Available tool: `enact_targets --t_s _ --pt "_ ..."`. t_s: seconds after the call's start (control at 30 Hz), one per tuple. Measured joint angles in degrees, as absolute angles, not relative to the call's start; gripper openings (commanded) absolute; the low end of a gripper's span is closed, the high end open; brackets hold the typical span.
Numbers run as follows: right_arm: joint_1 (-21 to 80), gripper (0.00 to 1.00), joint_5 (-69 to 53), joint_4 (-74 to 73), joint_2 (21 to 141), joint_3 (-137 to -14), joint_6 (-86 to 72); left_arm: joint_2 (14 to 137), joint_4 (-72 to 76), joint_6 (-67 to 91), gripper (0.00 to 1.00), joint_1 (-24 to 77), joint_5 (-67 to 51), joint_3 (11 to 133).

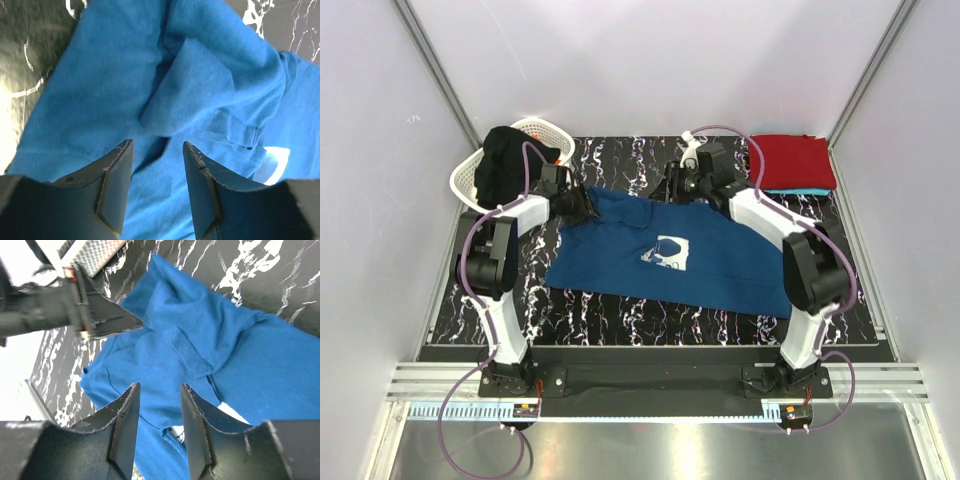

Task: Fold and stack the t-shirts
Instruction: Fold the tshirt

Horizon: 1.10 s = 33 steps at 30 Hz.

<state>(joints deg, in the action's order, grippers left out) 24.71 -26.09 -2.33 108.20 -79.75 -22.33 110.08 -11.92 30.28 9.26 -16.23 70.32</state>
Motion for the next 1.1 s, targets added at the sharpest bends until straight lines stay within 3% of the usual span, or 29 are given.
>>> enact_targets --t_s 0.33,0.67,1.1 --pt "23.8 0.46 -19.5 -3.8 97.4 -73.6 -22.9 113.9 -10.4 29.0 0.39 9.3 -16.4 72.3" --pt "17.7 0.46 -8.3 -12.8 93.5 -71.7 -27.1 113.9 -10.7 28.6 0.01 9.3 -17.1 73.1" --pt "8.7 0.5 1.5 -23.2 91.5 -69.3 -33.4 113.3 -14.6 29.9 0.0 9.3 -19.4 76.8"
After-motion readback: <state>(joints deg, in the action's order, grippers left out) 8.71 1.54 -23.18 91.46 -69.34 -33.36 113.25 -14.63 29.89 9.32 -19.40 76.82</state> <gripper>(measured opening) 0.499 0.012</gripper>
